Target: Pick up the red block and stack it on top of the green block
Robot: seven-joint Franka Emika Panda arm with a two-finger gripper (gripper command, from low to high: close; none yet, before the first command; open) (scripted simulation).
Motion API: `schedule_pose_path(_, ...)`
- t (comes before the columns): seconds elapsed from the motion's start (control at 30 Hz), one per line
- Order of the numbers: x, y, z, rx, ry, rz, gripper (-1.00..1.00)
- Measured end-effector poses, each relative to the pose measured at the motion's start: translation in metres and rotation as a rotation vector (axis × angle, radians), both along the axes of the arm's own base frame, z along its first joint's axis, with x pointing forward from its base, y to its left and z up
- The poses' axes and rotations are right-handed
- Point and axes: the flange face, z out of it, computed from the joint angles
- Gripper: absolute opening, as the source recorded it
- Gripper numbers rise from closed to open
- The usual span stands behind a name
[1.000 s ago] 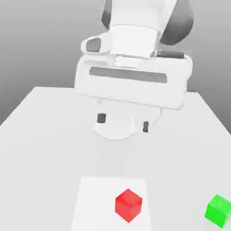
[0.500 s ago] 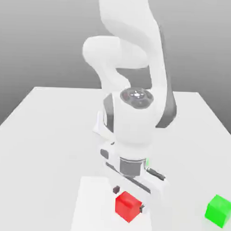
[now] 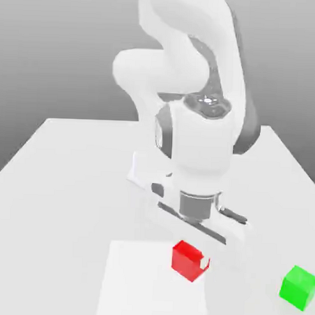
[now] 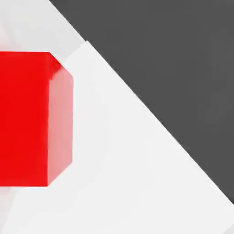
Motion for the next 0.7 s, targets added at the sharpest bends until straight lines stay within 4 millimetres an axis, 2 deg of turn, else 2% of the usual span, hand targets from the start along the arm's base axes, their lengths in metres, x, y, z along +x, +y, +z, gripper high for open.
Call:
schedule_pose_path(0.1,-0.002,0.070,0.011,0.000,0.000,0.040,-1.00)
schedule_pose_path(0.2,-0.013,0.136,0.021,0.002,-0.005,0.074,-1.00)
schedule_pose_path(0.27,-0.016,0.151,0.005,0.004,-0.007,0.080,-1.00)
schedule_pose_path(0.33,-0.017,0.155,-0.021,0.004,-0.007,0.082,-1.00)
schedule_pose_path(0.37,-0.018,0.156,-0.032,0.003,-0.006,0.083,1.00)
schedule_pose_path(0.53,-0.018,0.156,-0.032,0.003,-0.006,0.083,1.00)
schedule_pose_path(0.57,-0.018,0.156,-0.037,0.002,-0.006,0.083,1.00)
schedule_pose_path(0.63,-0.017,0.156,-0.023,0.003,-0.006,0.082,1.00)
schedule_pose_path(0.7,-0.017,0.156,0.003,0.002,-0.006,0.082,1.00)
